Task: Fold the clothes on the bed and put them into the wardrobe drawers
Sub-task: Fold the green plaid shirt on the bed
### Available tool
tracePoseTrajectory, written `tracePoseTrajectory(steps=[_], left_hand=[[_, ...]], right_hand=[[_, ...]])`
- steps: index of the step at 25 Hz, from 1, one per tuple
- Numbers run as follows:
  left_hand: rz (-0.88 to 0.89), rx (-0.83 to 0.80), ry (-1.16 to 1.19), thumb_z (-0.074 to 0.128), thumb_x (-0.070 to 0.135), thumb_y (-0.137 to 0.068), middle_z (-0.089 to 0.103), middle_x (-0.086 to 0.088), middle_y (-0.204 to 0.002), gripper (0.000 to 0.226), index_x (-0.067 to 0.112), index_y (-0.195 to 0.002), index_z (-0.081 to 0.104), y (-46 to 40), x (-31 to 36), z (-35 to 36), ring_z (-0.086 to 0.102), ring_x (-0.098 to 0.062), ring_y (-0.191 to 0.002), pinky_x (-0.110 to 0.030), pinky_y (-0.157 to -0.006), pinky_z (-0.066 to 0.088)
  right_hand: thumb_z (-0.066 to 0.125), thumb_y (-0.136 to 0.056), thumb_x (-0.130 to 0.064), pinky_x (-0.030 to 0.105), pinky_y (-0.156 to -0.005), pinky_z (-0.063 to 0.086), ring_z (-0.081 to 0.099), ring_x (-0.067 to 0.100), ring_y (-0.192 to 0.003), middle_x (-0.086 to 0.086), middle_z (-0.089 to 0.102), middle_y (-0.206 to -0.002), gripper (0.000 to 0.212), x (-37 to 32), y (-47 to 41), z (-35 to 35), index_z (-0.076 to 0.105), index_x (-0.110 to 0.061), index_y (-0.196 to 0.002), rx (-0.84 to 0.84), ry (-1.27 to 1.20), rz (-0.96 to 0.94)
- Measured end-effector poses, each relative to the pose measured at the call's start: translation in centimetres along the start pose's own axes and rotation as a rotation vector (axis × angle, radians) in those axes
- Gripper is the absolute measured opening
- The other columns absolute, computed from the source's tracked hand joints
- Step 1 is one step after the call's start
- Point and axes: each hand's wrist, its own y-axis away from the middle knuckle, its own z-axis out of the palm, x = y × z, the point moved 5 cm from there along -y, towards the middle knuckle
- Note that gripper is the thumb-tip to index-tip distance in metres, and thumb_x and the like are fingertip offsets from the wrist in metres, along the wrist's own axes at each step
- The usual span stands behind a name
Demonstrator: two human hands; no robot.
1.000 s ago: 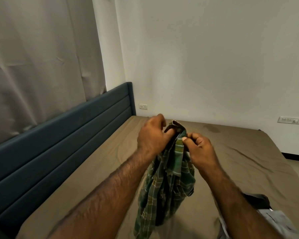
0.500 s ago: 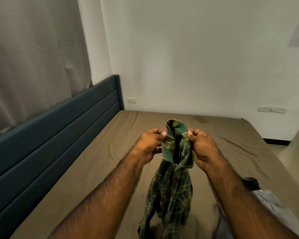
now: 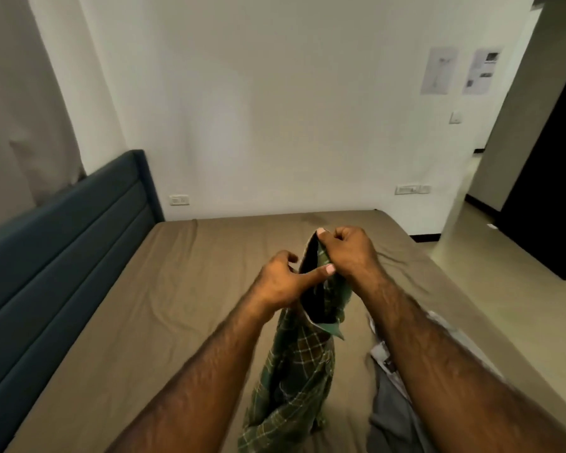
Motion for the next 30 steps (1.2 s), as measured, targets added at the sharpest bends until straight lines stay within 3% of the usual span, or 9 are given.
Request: tracePoseTrajectory(steps=[2, 4, 8, 10, 13, 17, 23, 27, 30], left_hand=[[0.081, 0.204, -0.453, 0.075, 0.072, -0.079, 0.065, 0.002, -0.112, 0.071, 0.023, -0.125, 0.053, -0.3, 0.2, -1.0, 0.068, -0.021, -0.097, -0.037, -0.071, 0.058], [0.038, 0.211, -0.44, 0.071, 0.048, -0.093, 0.072, 0.0, -0.095, 0.033, 0.019, -0.109, 0.064, -1.0, -0.6, -1.6, 0.072, -0.021, -0.084, -0.041, -0.071, 0.064], [-0.253, 0.0, 0.957, 0.058, 0.005, -0.103, 0.075, -0.013, -0.078, 0.01, 0.003, -0.108, 0.066, -2.1, -1.9, -2.1, 0.073, -0.025, -0.067, -0.041, -0.057, 0.065], [-0.276, -0.07, 1.248, 0.055, 0.005, -0.104, 0.073, -0.019, -0.086, 0.012, -0.001, -0.108, 0.065, -2.0, -1.1, -2.2, 0.072, -0.03, -0.074, -0.045, -0.055, 0.064], [-0.231, -0.183, 1.331, 0.055, 0.014, -0.101, 0.074, -0.021, -0.093, 0.023, -0.002, -0.105, 0.07, -1.2, 0.1, -3.0, 0.073, -0.033, -0.081, -0.052, -0.084, 0.061], [-0.076, -0.341, 1.223, 0.057, 0.021, -0.088, 0.075, -0.024, -0.103, 0.034, -0.003, -0.098, 0.077, -0.9, 3.2, -5.5, 0.075, -0.04, -0.09, -0.055, -0.089, 0.061], [-0.081, -0.207, 0.933, 0.063, 0.043, -0.101, 0.077, -0.015, -0.099, 0.037, 0.009, -0.098, 0.077, -3.4, 2.6, -8.5, 0.073, -0.032, -0.091, -0.055, -0.096, 0.058], [0.065, -0.267, 1.034, 0.054, 0.015, -0.101, 0.074, -0.013, -0.1, 0.024, 0.007, -0.117, 0.07, -3.3, 2.9, -8.1, 0.071, -0.026, -0.088, -0.045, -0.087, 0.061], [0.083, -0.211, 1.29, 0.049, 0.011, -0.105, 0.072, -0.021, -0.103, 0.026, 0.0, -0.113, 0.071, -3.5, 3.9, -8.5, 0.07, -0.032, -0.093, -0.053, -0.102, 0.054]], right_hand=[[0.059, -0.102, -0.05, 0.032, -0.066, 0.052, 0.065, 0.019, -0.07, 0.002, 0.068, -0.076, 0.044, -0.9, 0.8, -1.2, 0.064, -0.018, -0.073, 0.135, 0.048, -0.024], [0.058, -0.103, -0.052, 0.03, -0.065, 0.052, 0.067, 0.017, -0.073, 0.0, 0.069, -0.081, 0.042, -0.7, 1.3, -2.3, 0.068, -0.018, -0.08, 0.189, -0.011, -0.05], [0.058, -0.105, -0.049, 0.029, -0.064, 0.053, 0.068, 0.019, -0.075, 0.003, 0.072, -0.085, 0.037, 0.1, 1.8, -1.7, 0.07, -0.017, -0.088, 0.168, -0.131, -0.039], [0.061, -0.106, -0.038, 0.044, -0.078, 0.063, 0.071, 0.028, -0.081, 0.012, 0.076, -0.092, 0.029, 2.1, 1.6, 0.1, 0.071, -0.012, -0.095, 0.064, -0.459, 0.244], [0.058, -0.107, -0.033, 0.052, -0.079, 0.065, 0.074, 0.032, -0.088, 0.018, 0.077, -0.103, 0.033, 2.6, 1.5, 1.4, 0.069, -0.003, -0.115, -0.105, -0.853, 0.514], [0.048, -0.109, -0.036, 0.048, -0.082, 0.064, 0.074, 0.034, -0.095, 0.02, 0.076, -0.106, 0.043, -1.7, -0.1, 0.5, 0.073, -0.001, -0.114, -0.217, -1.123, 0.375], [0.053, -0.107, -0.045, 0.046, -0.072, 0.064, 0.077, 0.033, -0.084, 0.021, 0.077, -0.097, 0.052, -2.9, 0.0, 0.8, 0.073, 0.002, -0.111, -0.261, -1.047, 0.313], [0.061, -0.098, -0.009, 0.045, -0.078, 0.064, 0.075, 0.034, -0.092, 0.021, 0.074, -0.103, 0.025, -4.9, 0.9, 0.0, 0.069, 0.005, -0.117, -0.454, -1.12, 0.163], [0.067, -0.086, 0.01, 0.044, -0.076, 0.062, 0.073, 0.034, -0.089, 0.018, 0.073, -0.1, 0.026, -4.4, -0.3, -0.2, 0.069, -0.003, -0.108, -0.313, -0.746, 0.052]])
